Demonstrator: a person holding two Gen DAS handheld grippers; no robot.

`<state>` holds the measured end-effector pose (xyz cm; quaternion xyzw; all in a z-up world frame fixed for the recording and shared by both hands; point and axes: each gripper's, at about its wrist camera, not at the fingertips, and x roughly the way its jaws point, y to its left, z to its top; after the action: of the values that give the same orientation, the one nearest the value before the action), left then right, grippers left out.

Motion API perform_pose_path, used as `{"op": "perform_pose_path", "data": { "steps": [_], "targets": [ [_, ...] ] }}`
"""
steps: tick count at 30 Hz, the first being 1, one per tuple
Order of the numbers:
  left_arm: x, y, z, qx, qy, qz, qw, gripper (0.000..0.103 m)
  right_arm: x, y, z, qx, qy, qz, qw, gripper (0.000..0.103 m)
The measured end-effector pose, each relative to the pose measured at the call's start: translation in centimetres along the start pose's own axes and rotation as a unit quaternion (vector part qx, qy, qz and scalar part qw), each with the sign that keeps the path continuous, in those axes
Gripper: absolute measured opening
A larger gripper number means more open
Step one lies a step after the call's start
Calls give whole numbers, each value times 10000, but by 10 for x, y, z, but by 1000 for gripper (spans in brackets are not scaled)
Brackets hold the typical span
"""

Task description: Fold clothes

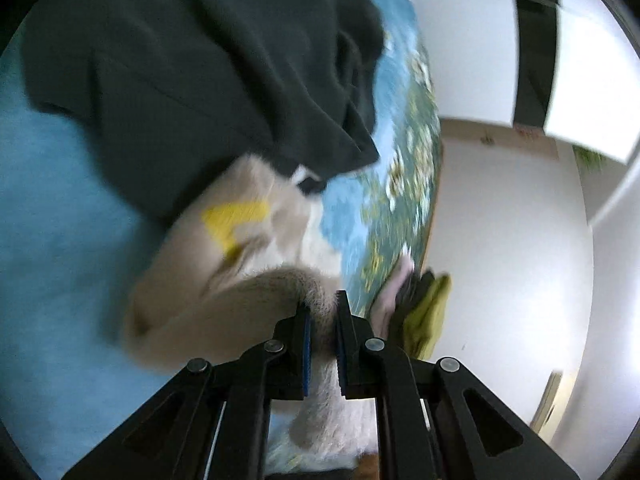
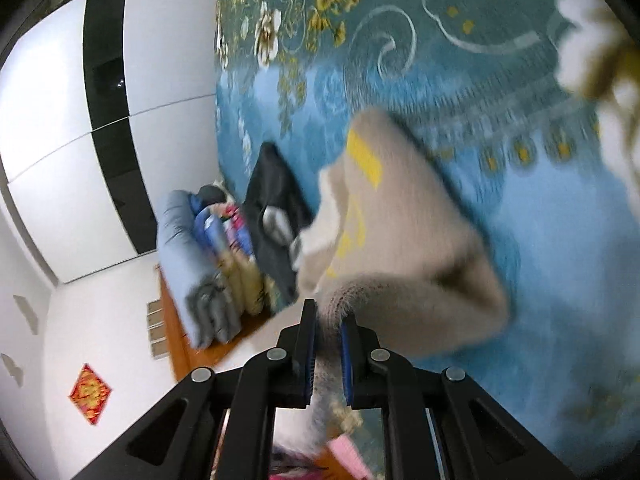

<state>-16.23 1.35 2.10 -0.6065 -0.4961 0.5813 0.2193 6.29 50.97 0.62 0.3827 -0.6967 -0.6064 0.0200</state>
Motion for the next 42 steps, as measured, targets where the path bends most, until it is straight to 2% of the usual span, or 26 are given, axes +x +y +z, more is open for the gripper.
{"op": "perform_pose_path", "data": {
  "steps": [2, 6, 8, 9, 10, 12, 13, 15, 17, 20, 22, 23, 26, 28, 29, 30, 31, 33, 36, 40, 42],
  "targets": [
    [18, 0, 10, -268, -27, -104, 9996, 10, 5, -12, 13, 161, -92, 104, 9998, 12],
    [14, 8, 18, -593, -220, -323, 9975, 16, 14, -38, 33, 558, -100, 479, 9972, 15],
    [12, 11, 22, -756, -316, -433, 9957, 24, 18, -41, 42, 495, -52, 486, 9976, 17],
    [10, 13, 24, -837, -364, -487, 9946, 27, 19, -42, 44, 468, -50, 509, 9976, 21],
    [9, 15, 26, -918, -412, -542, 9934, 36, 20, -42, 47, 454, -59, 551, 9974, 22],
    [-3, 16, 28, -939, -639, -707, 9910, 41, 19, -43, 50, 485, -155, 757, 9958, 36],
    [-9, 13, 28, -767, -719, -566, 9928, 42, 18, -41, 51, 443, -215, 861, 9951, 39],
    [-13, 0, 23, -174, -778, 55, 9968, 42, 13, -35, 54, 254, -411, 948, 9943, 48],
    [-6, -15, 15, 576, -681, 818, 9927, 42, 6, -27, 57, -33, -721, 670, 9951, 48],
    [15, -34, -2, 1568, -496, 1807, 9697, 42, 3, -21, 59, -279, -902, 331, 9950, 48],
    [33, -40, -13, 2088, -353, 2275, 9505, 42, 6, -20, 59, -337, -760, 285, 9961, 48],
    [40, -40, -16, 2214, -295, 2428, 9440, 42, 14, -19, 58, -384, -598, 215, 9972, 48],
    [58, -29, -16, 2087, -179, 2584, 9431, 42, 29, -15, 51, -624, -303, -219, 9974, 48],
    [58, -22, -12, 1938, -229, 2565, 9466, 41, 36, -11, 46, -821, -172, -546, 9950, 49],
    [57, -22, -12, 1893, -299, 2536, 9482, 39, 36, -7, 45, -975, -185, -666, 9928, 43],
    [54, -23, -13, 1895, -356, 2538, 9478, 34, 36, -3, 42, -1121, -197, -790, 9903, 31],
    [52, -23, -15, 1936, -376, 2557, 9464, 23, 35, 0, 40, -1245, -207, -927, 9877, 23],
    [48, -26, -18, 2053, -411, 2526, 9447, 17, 35, 3, 37, -1337, -238, -1033, 9853, 16],
    [45, -27, -20, 2105, -490, 2429, 9457, 15, 35, 3, 37, -1301, -351, -1165, 9840, 15],
    [51, -12, -15, 1919, -420, 2503, 9480, 16, 35, -9, 38, -1201, -303, -1398, 9824, 15],
    [55, -10, -13, 1957, -334, 2570, 9458, 18, 36, -8, 37, -1231, -299, -1402, 9820, 15]
  ]
}}
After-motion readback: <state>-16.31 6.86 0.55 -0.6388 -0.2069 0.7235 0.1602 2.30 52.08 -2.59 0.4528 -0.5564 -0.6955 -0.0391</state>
